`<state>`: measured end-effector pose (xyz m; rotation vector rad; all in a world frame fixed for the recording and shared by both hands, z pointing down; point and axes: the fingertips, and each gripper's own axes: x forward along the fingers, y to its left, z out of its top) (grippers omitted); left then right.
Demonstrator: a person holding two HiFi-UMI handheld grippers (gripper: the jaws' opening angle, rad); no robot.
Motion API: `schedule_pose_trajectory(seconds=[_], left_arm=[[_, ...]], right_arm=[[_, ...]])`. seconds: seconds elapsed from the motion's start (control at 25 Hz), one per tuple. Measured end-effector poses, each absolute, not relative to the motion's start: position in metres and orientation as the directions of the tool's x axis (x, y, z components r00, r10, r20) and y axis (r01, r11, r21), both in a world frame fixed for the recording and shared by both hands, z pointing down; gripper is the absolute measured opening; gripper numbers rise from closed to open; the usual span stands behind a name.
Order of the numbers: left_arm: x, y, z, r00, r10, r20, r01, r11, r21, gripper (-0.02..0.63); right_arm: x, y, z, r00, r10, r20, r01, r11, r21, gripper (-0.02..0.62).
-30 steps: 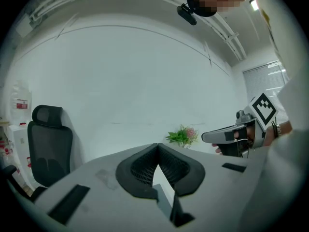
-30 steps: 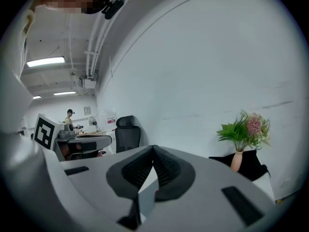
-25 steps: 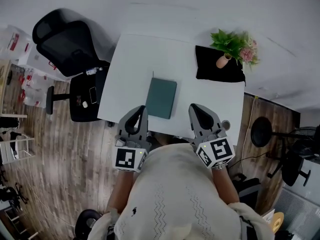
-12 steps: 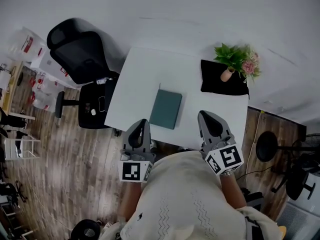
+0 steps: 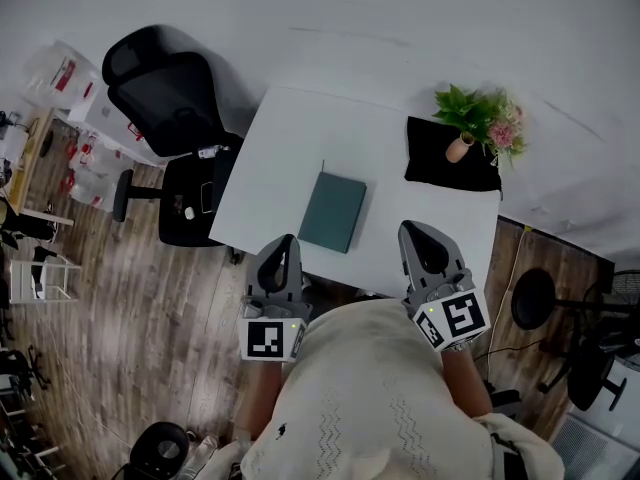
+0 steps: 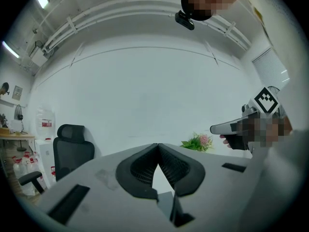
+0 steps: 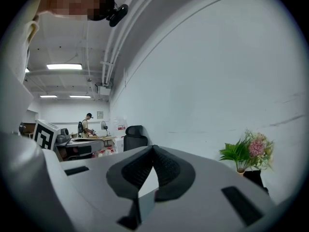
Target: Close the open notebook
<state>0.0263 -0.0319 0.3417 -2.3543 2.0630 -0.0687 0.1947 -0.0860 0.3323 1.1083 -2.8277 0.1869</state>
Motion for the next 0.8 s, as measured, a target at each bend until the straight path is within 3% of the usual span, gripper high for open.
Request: schedule_pose_trajectory(seconds=[0.8], left_arm=[[0.048,-0.046,0.342,0.17,-0.985,0.043,-0.983,-0.172,-0.059,0.012]], right_arm=[[0.208,-0.086,0.341,-0.714,-0.685,0.148,-0.698,0.713,-0.069,0.0]])
